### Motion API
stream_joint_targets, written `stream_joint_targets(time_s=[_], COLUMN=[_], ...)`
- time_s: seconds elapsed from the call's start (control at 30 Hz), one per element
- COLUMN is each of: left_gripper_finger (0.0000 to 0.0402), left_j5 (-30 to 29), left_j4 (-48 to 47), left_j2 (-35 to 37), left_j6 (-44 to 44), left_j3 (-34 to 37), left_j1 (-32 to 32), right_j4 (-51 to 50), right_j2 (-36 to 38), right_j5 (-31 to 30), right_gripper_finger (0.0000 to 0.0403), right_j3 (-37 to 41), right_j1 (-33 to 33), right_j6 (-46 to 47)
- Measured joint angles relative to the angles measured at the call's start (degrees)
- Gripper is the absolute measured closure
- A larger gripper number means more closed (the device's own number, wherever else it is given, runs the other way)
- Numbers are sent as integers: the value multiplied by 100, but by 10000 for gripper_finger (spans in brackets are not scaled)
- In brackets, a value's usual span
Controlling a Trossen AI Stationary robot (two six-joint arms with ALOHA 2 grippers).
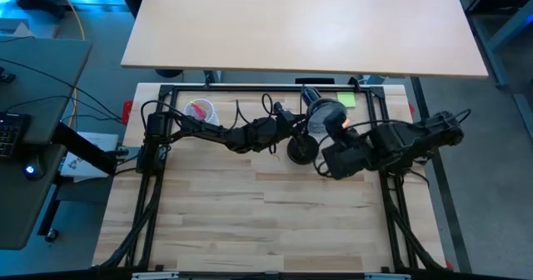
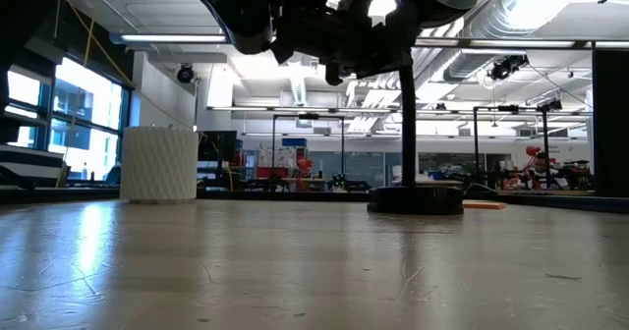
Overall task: Screw lightbulb
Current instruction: Insert the light bulb into the desk lamp
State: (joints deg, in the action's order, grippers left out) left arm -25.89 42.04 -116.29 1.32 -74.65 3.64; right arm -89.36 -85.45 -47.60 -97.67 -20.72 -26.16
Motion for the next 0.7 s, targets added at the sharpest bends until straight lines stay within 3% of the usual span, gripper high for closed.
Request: stream_joint_targets(time_s=[0.3,0.53,0.7], left_gripper_finger=[358,358,358], left_j5=[-73,-60,11], left_j4=[-6,-6,8], left_j2=[0,0,0], left_j6=[30,11,-9], left_j3=[0,0,0], left_j1=[15,15,0], right_j4=[-12,716,1244], right_j2=[-48,-46,-48], right_j5=[-1596,-1748,-1733], right_gripper_finger=[144,144,144], right_j3=[756,901,903], right_j1=[174,193,307], right_j6=[-1194,-2116,-2191])
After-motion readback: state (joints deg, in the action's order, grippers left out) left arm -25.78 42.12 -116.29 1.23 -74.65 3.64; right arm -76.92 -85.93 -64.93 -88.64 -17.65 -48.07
